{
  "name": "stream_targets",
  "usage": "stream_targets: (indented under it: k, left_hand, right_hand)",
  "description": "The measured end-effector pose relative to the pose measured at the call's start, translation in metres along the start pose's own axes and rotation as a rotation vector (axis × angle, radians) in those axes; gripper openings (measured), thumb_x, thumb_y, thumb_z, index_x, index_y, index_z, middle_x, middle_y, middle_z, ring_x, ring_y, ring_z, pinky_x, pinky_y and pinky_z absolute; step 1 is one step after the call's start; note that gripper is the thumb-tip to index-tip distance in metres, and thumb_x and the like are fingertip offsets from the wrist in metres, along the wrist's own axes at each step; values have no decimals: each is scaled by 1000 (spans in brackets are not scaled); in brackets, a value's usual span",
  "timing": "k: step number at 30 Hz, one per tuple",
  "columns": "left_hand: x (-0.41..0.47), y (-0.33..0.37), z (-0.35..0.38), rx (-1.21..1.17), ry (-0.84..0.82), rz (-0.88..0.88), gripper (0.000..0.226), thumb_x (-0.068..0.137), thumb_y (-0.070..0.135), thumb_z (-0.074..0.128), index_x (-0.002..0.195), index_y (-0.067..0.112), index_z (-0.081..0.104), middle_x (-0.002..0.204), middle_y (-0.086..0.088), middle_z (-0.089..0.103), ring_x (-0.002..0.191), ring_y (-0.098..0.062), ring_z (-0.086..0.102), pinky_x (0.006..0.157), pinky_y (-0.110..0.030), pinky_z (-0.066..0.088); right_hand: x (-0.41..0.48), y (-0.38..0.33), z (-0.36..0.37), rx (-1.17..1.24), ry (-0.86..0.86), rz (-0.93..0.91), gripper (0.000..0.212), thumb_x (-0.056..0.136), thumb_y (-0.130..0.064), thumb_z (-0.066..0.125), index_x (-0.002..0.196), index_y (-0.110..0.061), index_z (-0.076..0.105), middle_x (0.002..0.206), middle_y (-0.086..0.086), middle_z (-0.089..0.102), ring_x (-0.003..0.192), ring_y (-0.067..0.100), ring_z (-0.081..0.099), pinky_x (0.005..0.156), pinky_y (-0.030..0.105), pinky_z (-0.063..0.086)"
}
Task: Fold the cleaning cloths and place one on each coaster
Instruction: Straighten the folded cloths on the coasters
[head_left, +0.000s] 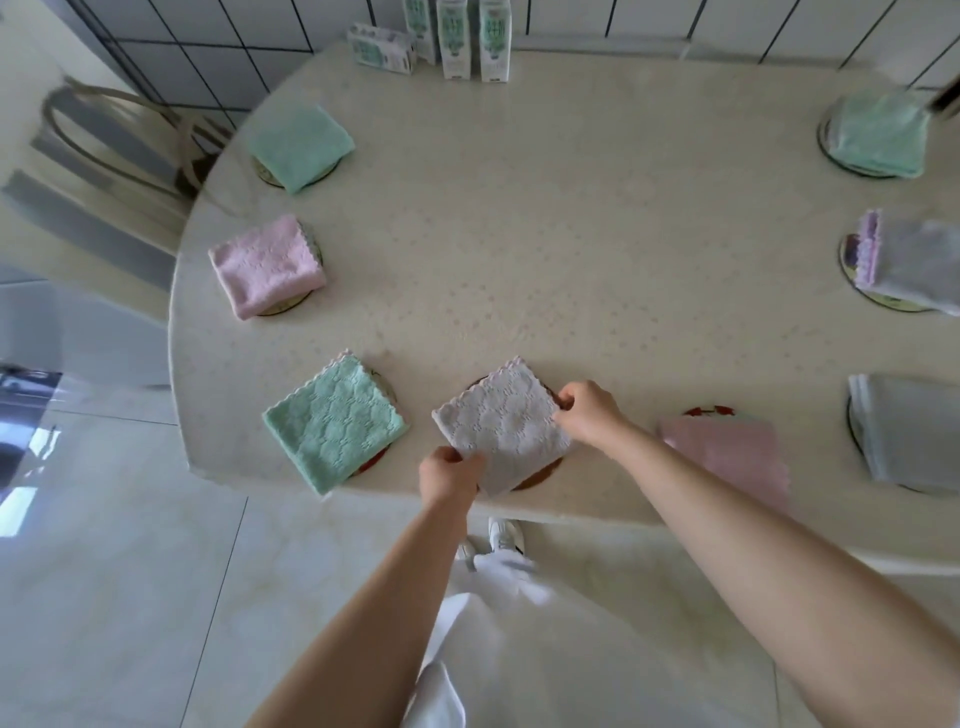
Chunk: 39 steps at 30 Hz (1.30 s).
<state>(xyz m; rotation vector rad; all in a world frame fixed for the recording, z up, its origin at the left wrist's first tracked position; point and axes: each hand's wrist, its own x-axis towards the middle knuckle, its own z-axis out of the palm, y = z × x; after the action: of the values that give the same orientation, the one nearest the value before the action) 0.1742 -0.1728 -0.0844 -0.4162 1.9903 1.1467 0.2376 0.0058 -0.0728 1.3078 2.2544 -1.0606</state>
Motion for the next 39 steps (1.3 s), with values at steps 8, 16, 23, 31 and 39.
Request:
stream_targets:
  k: [8,16,23,31,39]
  left_hand:
    - [14,31,-8,231,29,183,10,85,20,59,93,19,65,88,-2,67,77,-19,59,68,-30,49]
    - [29,41,-15,295,-2,208,20,82,17,68,101,14,62,93,0,68,85,-16,64,77,-34,56]
    - [32,39,-23,467,28,288,23,79,19,73,97,13,61,89,0,67,80,-17,62,61,-25,45]
    - [35,38,-59,464,64,317,15,82,15,67,96,19,63,88,0,68,80,-21,64,61,-25,42]
    - [52,27,-123,340,293,297,11,82,13,66,93,17,67,85,0,69,81,-23,66,73,-32,49]
  right_hand:
    - [-23,23,26,277,84,116,6,82,-15,59,81,-12,64,82,7,67,80,26,63,72,33,51]
    - [-35,38,40,496,66,151,10,85,-9,59,95,-13,61,86,2,67,78,25,68,72,46,58]
    - [-31,39,34,364,38,126,14,80,-14,63,93,-12,63,82,4,70,79,24,67,77,38,55]
    - [1,13,-8,49,172,-98,22,87,-13,56,108,-8,55,105,8,62,97,25,59,84,34,47]
    - [27,-67,3,-73,126,-306,23,90,-13,52,112,-8,53,110,7,59,100,25,55,88,37,46]
